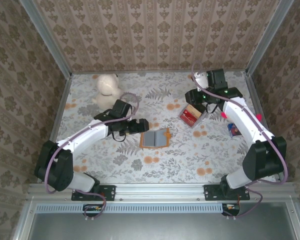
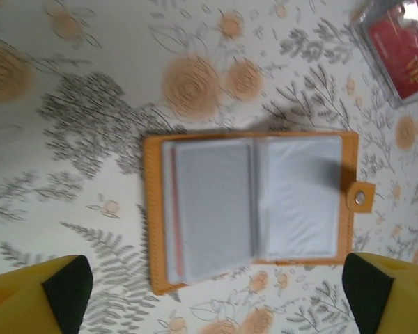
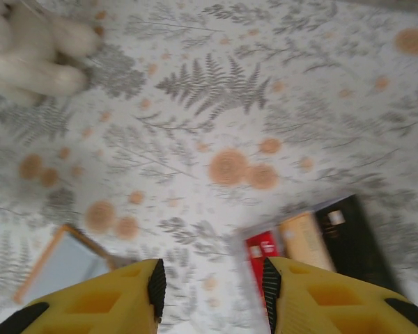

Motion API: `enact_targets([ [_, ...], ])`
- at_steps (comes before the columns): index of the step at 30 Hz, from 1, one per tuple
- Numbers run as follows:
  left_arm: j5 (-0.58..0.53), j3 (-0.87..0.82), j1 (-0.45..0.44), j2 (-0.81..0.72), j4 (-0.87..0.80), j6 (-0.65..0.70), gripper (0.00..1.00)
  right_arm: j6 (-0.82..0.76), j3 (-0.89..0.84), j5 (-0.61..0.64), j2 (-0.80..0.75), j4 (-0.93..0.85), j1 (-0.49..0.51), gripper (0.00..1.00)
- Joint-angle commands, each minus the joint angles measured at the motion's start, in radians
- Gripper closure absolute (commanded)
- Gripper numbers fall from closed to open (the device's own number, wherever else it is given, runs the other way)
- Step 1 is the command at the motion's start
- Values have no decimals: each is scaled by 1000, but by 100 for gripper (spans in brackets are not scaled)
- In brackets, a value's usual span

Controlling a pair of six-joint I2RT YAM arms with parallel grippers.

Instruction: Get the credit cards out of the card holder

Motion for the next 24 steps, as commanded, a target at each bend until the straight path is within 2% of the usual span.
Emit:
enact_targets([
  [1, -14, -9, -37, 28, 26, -58, 9, 236, -56, -23, -28, 48, 67, 56],
  [4, -8, -13, -59, 45, 46, -93, 21, 358, -90, 8, -17, 12, 127, 56],
  [6, 7, -22, -73, 59, 76, -110, 30, 413, -151, -26, -13, 55, 170, 56],
  [9, 4, -15, -92, 87, 77, -114, 42, 525, -242, 32, -20, 130, 254, 54],
  [16, -18, -16, -98, 145, 76, -141, 51, 740, -369, 59, 31, 311, 407, 54],
  [19, -21, 0, -102, 179, 61, -149, 57, 771, -367, 56, 94, 327, 440, 56],
  [24, -35, 13, -113, 212, 49, -170, 59, 788, -364, 70, 152, 317, 458, 57],
])
